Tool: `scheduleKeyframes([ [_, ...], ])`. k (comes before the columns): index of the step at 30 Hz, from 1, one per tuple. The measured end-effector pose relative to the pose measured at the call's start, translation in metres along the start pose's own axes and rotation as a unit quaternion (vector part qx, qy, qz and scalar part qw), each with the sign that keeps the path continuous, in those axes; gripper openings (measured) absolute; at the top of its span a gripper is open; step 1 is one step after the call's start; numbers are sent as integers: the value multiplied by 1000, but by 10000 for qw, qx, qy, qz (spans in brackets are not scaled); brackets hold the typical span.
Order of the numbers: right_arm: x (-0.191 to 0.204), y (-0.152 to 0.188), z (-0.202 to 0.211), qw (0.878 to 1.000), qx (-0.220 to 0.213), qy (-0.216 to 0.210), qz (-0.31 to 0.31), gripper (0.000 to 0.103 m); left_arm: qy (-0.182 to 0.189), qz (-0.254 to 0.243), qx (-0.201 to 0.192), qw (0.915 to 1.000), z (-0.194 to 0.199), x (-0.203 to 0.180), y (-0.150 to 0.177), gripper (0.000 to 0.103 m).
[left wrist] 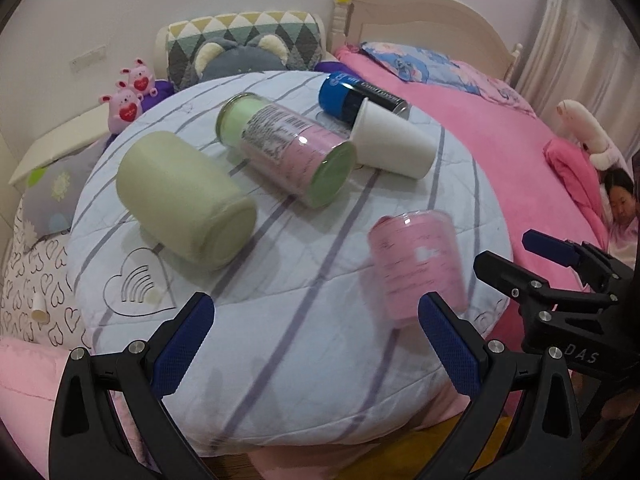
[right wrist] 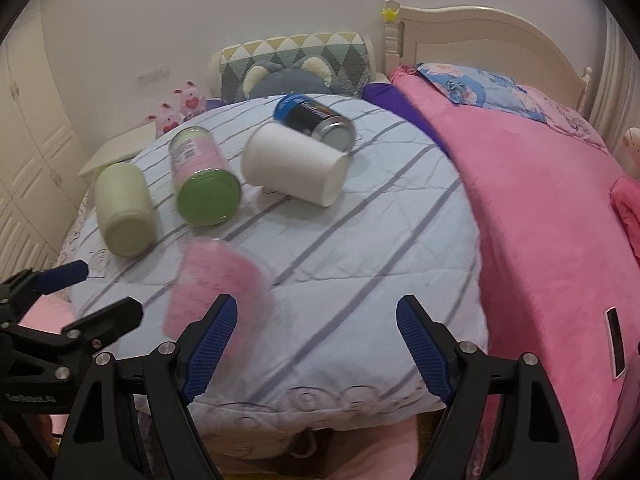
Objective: Flip cup upright
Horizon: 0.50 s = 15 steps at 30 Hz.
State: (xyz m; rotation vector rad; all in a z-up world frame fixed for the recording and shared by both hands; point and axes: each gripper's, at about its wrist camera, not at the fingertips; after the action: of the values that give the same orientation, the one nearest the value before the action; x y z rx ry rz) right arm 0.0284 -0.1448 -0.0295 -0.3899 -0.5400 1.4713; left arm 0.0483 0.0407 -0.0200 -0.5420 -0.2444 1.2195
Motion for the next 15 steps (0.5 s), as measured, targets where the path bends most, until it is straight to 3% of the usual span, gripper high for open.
scheduleKeyframes([
  [6,22,-5,-16,9983,296,-462,-177,83,94,-94,26,9999,2,22,1,103],
  [15,39,-17,-37,9937,753,-704,-432,83,326,-46,-53,9994,3,51,-6,103],
])
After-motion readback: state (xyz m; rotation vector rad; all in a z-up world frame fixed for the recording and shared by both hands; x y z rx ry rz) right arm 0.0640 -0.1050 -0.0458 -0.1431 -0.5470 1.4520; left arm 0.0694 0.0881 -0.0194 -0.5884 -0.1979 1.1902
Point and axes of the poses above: each gripper's, at about its wrist camera, not at the fingertips, and z roughly against the way its jaws point, x to its left, y to its underside, and after that the axes turned 5 degrees about x, right-handed
